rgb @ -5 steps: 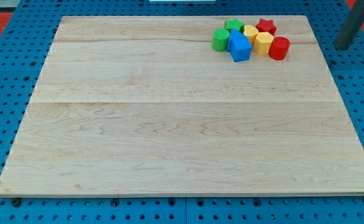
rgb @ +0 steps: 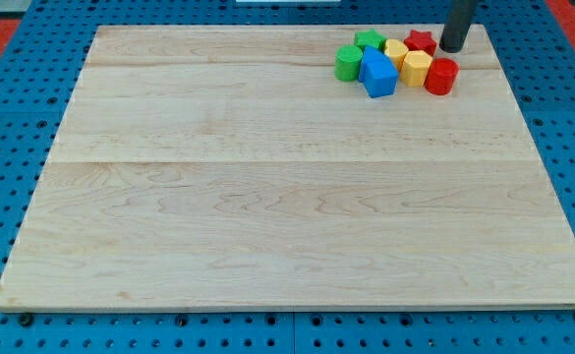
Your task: Place the red star between the blue triangle and yellow heart
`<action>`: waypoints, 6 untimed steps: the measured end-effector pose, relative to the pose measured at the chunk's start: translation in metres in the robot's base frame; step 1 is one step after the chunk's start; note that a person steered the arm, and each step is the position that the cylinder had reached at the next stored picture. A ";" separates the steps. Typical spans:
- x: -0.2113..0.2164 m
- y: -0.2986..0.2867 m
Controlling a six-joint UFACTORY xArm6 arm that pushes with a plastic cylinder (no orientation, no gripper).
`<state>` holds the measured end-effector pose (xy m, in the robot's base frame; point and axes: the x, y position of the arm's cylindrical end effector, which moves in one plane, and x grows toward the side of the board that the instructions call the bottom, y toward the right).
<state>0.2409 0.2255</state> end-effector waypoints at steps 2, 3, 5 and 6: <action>0.010 -0.064; 0.051 -0.094; 0.090 -0.154; 0.061 -0.158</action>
